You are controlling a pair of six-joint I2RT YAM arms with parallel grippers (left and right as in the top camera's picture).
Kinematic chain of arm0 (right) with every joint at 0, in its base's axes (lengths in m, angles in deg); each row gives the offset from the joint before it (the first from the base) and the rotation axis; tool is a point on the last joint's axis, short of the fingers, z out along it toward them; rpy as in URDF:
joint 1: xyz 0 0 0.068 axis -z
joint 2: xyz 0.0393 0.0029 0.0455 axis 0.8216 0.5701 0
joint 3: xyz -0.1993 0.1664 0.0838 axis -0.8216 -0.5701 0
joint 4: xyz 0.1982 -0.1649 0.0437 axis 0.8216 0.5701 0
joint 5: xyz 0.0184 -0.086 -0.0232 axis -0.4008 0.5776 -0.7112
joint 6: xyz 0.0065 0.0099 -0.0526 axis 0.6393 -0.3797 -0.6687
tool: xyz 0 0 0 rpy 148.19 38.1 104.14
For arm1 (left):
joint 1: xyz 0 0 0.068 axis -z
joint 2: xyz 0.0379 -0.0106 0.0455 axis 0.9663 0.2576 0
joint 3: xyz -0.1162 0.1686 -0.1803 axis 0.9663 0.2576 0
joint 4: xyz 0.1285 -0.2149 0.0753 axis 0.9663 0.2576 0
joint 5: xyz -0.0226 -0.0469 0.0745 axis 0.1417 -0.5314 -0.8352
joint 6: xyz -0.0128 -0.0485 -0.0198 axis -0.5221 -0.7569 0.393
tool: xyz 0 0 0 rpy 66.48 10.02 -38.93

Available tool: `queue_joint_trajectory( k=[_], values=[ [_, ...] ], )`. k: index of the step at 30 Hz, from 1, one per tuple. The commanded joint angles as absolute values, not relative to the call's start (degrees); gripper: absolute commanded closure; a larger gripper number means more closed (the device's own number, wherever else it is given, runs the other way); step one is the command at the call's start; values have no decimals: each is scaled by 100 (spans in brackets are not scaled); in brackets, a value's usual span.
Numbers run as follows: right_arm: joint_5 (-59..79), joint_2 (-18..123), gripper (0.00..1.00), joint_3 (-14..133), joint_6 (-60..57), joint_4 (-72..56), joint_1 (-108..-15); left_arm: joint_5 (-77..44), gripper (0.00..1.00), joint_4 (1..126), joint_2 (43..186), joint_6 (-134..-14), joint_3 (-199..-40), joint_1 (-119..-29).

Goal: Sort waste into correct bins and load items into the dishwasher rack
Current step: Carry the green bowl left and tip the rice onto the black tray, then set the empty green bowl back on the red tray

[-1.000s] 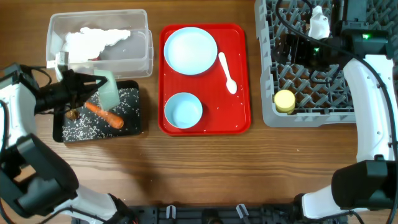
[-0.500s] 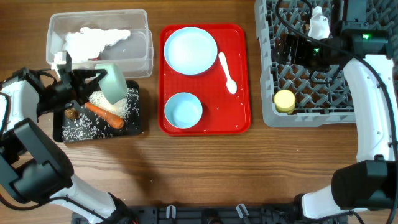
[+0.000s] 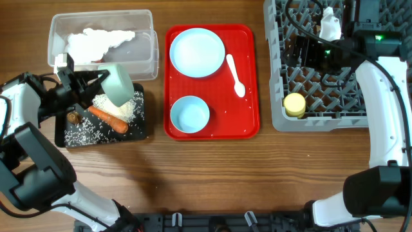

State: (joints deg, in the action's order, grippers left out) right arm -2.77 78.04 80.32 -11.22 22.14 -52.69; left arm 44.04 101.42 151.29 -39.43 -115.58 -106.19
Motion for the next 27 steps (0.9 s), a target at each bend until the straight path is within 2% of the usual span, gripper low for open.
queue_joint_trajectory(
  k=[1,4,7,9,13,15,16,19,22,27],
  values=[
    [-257,7879,0,8078,-1247,2238,-5283,4583,96,10139,15173,-3869,-11541,-10647],
    [-259,7879,0,8078,-1249,2235,-5283,4585,96,10135,15114,-3641,-11569,-10522],
    [-259,7879,0,8078,-1244,2229,-5283,4096,96,10037,14705,-3289,-11845,-9928],
    [-261,7879,0,8078,-1236,2187,-5283,2688,96,9713,14428,-3532,-12334,-8984],
    [-259,7879,0,8078,-1229,2196,-5283,244,96,8338,14319,-4883,-12456,-7301],
    [-259,7879,0,8078,-1236,2194,-5283,-1104,96,7663,14319,-4933,-12456,-6168],
    [-259,7879,0,8078,-1231,2187,-5283,-2293,96,7357,14321,-4933,-12456,-5445],
    [-259,7879,0,8078,-1236,2183,-5283,-4326,96,6896,14375,-4929,-12456,-4258],
    [-259,7879,0,8078,-1240,2176,-5283,-4748,96,6343,14795,-4885,-12456,-3546],
    [-259,7879,0,8078,-1244,2192,-5283,-4739,96,6271,15508,-4887,-12456,-3133]
  ],
)
